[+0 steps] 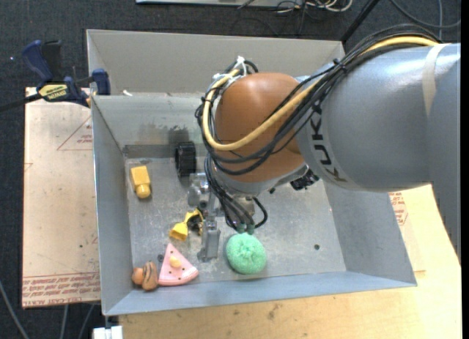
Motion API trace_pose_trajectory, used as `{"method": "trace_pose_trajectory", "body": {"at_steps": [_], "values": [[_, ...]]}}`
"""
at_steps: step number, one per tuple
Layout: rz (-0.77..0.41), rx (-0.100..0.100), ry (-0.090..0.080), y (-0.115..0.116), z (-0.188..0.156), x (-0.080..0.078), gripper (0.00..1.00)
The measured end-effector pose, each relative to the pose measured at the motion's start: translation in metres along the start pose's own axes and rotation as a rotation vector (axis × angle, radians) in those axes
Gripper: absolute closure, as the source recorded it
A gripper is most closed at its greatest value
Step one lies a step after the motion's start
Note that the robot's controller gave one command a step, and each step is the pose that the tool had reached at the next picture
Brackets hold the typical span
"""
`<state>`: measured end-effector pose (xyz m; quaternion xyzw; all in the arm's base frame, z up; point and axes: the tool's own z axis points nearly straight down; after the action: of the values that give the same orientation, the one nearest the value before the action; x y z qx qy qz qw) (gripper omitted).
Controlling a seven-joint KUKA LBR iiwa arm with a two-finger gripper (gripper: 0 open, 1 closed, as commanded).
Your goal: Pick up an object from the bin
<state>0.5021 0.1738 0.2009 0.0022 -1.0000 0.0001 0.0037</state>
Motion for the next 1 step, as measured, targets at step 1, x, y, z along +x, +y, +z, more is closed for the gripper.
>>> {"method": "trace_pose_trajectory", "body": {"at_steps": [1], "values": [[0.004,-0.001,-0.008,-0.0012,-0.0046,-0.0017,0.00]]}}
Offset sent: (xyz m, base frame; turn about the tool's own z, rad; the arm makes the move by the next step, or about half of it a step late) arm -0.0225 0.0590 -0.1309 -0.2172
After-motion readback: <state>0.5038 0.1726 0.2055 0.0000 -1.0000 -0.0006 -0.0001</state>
